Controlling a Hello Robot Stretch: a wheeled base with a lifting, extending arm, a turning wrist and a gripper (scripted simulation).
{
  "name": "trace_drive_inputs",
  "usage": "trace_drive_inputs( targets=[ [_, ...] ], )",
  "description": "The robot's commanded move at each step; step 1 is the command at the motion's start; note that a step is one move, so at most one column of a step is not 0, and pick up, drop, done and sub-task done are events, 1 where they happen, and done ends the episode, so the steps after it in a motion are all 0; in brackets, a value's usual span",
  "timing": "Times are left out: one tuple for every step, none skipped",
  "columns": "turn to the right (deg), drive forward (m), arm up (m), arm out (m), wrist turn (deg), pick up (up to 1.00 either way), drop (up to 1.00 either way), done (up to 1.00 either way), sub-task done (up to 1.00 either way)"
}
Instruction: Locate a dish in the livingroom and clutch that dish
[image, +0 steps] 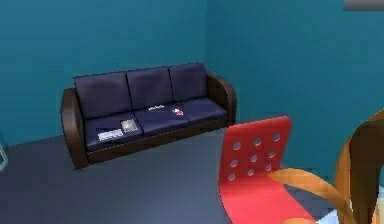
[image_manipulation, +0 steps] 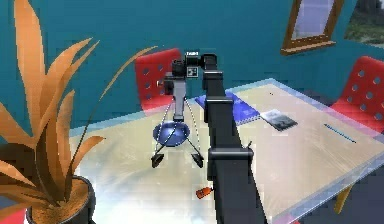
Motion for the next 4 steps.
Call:
trace_drive_inputs(
  targets=[
    [0.0,0.00,0.00,0.00,45.0,0.00,0.00,0.00,0.00],
    [0.0,0.00,0.00,0.00,45.0,0.00,0.00,0.00,0.00],
    [0.0,0.00,0.00,0.00,45.0,0.00,0.00,0.00,0.00],
    [0.0,0.00,0.00,0.00,24.0,0.00,0.00,0.00,0.00]
  ],
)
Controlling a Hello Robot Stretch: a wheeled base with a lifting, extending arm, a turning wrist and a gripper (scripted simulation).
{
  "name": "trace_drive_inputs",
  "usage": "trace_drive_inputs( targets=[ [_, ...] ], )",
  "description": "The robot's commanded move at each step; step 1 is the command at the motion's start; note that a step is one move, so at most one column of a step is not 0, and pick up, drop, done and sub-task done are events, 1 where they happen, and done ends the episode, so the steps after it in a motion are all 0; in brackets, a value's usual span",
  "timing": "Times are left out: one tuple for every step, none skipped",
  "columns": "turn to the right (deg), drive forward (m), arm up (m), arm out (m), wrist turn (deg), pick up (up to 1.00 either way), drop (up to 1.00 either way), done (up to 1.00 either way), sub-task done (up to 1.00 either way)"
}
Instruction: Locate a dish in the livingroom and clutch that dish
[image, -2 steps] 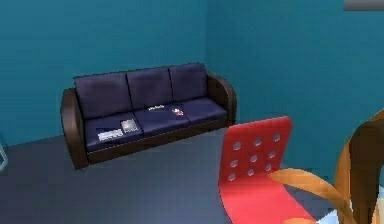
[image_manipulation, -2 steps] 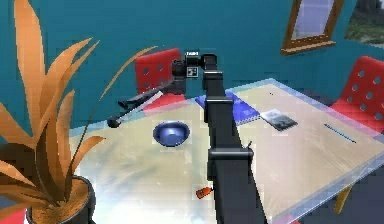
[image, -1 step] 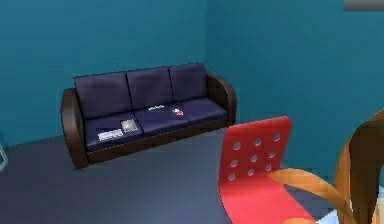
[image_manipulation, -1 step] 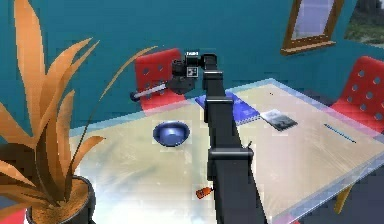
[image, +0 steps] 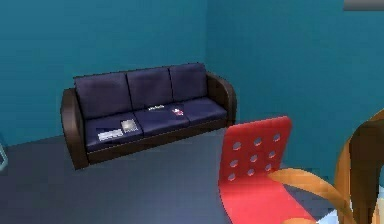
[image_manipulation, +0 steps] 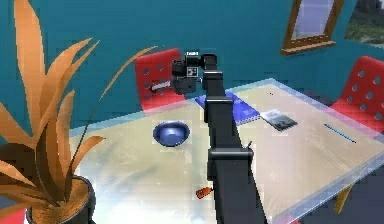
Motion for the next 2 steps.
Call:
trace_drive_inputs(
  targets=[
    [0.0,0.00,-0.30,0.00,0.0,0.00,0.00,0.00,0.00],
    [0.0,0.00,0.00,0.00,0.0,1.00,0.00,0.00,0.00]
  ],
)
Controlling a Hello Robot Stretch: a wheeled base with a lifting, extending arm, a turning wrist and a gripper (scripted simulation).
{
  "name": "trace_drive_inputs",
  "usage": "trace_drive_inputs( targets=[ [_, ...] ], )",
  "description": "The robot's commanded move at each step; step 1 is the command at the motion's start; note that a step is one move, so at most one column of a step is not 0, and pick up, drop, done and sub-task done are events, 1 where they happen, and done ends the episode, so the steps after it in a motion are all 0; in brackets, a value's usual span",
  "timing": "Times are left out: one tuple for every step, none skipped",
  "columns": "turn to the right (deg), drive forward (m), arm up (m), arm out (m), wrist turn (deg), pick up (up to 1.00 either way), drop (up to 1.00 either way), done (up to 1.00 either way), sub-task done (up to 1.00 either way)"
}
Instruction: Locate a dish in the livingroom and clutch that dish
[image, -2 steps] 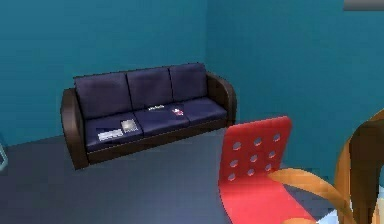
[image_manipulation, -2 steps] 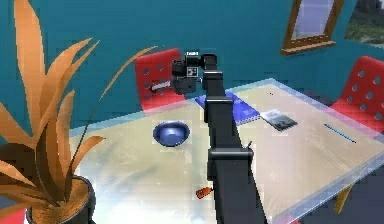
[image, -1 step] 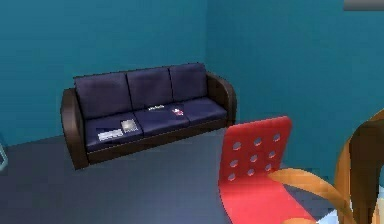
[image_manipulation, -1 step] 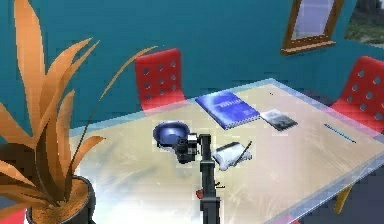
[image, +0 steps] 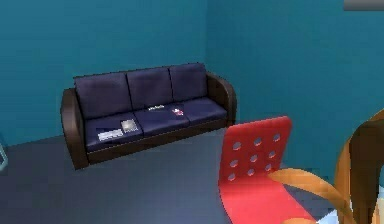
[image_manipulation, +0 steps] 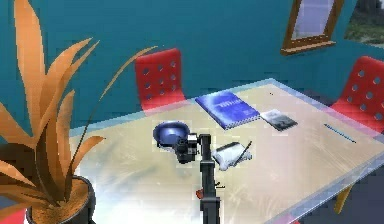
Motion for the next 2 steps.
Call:
trace_drive_inputs(
  targets=[
    [0.0,0.00,0.10,0.00,0.0,0.00,0.00,0.00,0.00],
    [0.0,0.00,0.00,0.00,0.0,0.00,0.00,1.00,0.00]
  ],
)
